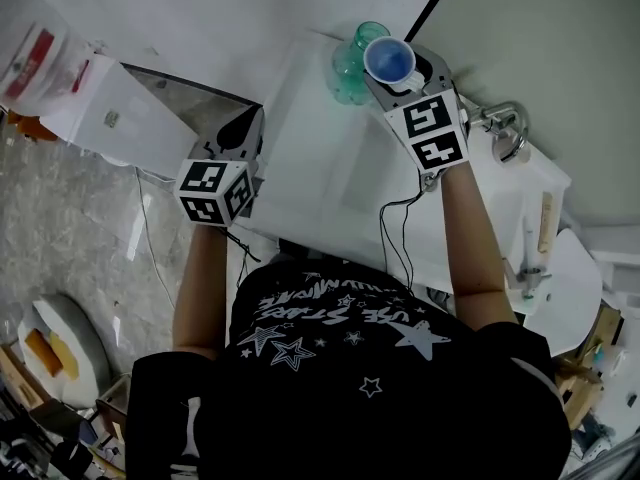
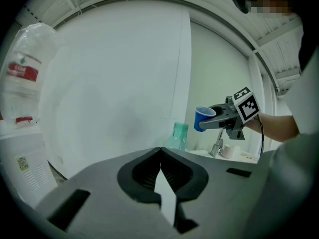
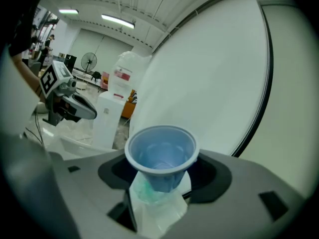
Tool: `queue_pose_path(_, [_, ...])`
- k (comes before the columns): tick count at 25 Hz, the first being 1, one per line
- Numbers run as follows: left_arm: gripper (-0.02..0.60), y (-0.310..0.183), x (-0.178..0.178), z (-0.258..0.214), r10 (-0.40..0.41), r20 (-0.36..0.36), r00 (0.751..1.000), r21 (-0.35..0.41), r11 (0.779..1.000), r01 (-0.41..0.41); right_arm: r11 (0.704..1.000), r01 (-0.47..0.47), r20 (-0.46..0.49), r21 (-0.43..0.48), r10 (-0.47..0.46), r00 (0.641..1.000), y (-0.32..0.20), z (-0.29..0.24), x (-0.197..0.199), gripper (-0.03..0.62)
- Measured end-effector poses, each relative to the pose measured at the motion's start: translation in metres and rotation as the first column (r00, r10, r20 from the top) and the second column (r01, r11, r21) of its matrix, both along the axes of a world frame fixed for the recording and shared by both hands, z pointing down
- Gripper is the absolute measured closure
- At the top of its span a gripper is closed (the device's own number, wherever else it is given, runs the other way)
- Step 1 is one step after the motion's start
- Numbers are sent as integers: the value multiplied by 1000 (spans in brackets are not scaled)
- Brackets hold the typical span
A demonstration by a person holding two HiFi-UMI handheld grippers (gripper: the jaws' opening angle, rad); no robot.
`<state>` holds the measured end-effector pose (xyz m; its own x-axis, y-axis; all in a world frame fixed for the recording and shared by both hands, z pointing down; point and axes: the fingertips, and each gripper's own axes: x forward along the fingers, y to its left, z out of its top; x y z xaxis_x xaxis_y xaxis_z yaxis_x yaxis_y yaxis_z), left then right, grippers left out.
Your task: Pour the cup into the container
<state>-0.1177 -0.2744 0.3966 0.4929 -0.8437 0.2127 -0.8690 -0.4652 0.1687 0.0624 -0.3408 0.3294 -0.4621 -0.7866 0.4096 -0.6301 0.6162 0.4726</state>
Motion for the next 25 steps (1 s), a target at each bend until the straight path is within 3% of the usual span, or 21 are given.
queue_pose_path(8, [571,27,-4,21,-29,18,999,-44,999,30,992,117,164,-46,-108,980,29,38,-35,301])
queue_pose_path(14, [572,42,-8,41,-51,24,998,-81,995,53,978,193,290,-79,-163,943,42,65,-56,298])
queue_pose_path(25, [571,60,-31,82,-85,30,996,-171,981,89,930,327,293,-170,-269,917,62,137,-121,295])
